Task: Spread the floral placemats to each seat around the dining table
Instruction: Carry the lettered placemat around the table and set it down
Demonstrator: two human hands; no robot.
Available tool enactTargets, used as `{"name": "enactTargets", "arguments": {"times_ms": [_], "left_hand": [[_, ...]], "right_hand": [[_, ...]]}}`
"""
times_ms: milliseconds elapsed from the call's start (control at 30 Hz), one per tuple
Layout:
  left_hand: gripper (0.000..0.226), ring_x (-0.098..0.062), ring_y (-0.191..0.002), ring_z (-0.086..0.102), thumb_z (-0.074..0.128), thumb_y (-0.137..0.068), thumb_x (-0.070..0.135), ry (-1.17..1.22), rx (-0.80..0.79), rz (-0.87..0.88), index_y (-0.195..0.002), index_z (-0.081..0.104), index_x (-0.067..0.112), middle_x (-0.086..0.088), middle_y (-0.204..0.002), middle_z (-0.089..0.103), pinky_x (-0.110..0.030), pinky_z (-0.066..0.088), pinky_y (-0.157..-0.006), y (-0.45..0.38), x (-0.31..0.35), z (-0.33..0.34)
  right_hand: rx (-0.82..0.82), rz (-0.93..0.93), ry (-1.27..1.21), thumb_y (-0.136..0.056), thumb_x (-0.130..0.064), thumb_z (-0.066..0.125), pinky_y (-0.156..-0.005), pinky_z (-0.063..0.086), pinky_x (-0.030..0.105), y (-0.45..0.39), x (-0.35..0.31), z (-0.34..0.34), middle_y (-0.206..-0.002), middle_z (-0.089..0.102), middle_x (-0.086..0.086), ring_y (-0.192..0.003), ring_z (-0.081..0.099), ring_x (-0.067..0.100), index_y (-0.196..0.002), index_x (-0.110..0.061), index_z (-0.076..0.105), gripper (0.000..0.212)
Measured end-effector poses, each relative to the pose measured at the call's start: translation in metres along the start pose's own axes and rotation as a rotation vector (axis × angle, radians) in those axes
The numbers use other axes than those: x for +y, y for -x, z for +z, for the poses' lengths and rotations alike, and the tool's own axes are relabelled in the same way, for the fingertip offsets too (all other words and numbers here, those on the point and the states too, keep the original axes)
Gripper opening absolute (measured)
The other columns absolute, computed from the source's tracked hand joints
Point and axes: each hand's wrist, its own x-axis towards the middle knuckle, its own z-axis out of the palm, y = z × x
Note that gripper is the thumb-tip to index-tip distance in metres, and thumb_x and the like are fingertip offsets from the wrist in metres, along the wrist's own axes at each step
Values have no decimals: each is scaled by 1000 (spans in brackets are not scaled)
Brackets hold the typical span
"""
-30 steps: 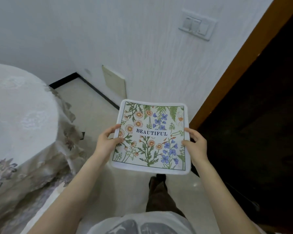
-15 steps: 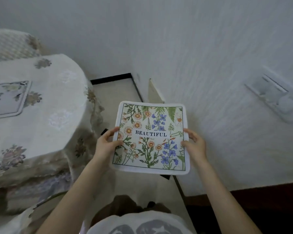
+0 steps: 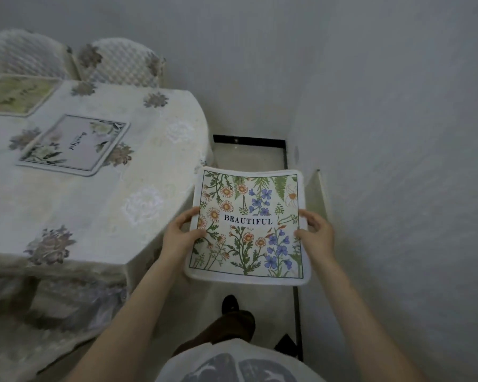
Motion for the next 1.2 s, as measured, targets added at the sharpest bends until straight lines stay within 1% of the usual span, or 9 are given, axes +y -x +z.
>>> {"name": "enactTargets", "arguments": {"times_ms": [133,333,467,533,733,867,1033,1133,1200], "left_hand": [[53,-3,-75,70,66,-73,-9,36,60,55,-111,66,27,9,-103,67,-21,56,-54,-53,29,5],[51,-25,-89,69,66,-74,-6,104,191,54,-108,66,32,4,-111,64,-43,61,-68,-118,66,-4],[52,-14,-82,69,66,-73,-7,121,303,37,-108,66,32,7,-109,65,-29,59,-58,-148,74,-9],[52,-13,-79,69,66,-72,-8,157,369,8,-107,67,31,8,-107,65,-25,57,-54,-164,74,-11],[53,-16,-85,67,67,-72,-8,237,596,-12,-107,67,31,9,-107,64,-22,56,-53,-214,80,-5],[52,-19,-88,67,67,-72,-7,302,770,-20,-106,67,32,8,-109,63,-25,56,-56,-238,89,1],[51,-17,-87,66,66,-74,-7,404,980,-23,-102,66,34,11,-105,64,-23,56,-53,-245,98,6],[51,-20,-91,66,65,-75,-9,481,1100,-24,-109,66,29,7,-107,65,-29,57,-60,-237,96,5],[51,-17,-90,66,64,-75,-10,519,1172,-21,-111,65,27,10,-105,64,-23,56,-56,-227,94,2]], "right_hand": [[-69,-27,64,-81,12,56,-63,62,37,-63,-39,36,-119,64,4,-84,70,16,-120,-20,59,51],[-183,-66,109,-81,13,55,-72,60,52,-147,-90,92,-124,60,11,-85,69,21,-121,-18,59,50],[-289,-78,144,-81,13,55,-59,61,35,-194,-106,129,-118,61,8,-81,69,18,-119,-21,59,51],[-343,-71,166,-81,12,55,-58,60,34,-220,-111,149,-116,62,6,-80,70,18,-117,-23,60,51],[-569,-59,253,-82,12,55,-57,60,35,-306,-136,219,-111,60,3,-77,71,20,-117,-22,60,49],[-747,-103,298,-79,17,54,-47,55,23,-354,-163,269,-104,62,2,-71,69,12,-110,-21,61,49],[-963,-195,415,-73,17,55,-55,53,19,-385,-190,329,-109,62,7,-79,64,4,-112,-15,64,52],[-1097,-255,457,-73,16,56,-65,56,28,-385,-193,364,-112,64,10,-91,66,17,-112,-15,65,50],[-1173,-259,465,-73,15,56,-66,56,29,-375,-191,387,-110,65,9,-98,65,23,-109,-17,65,49]]}}
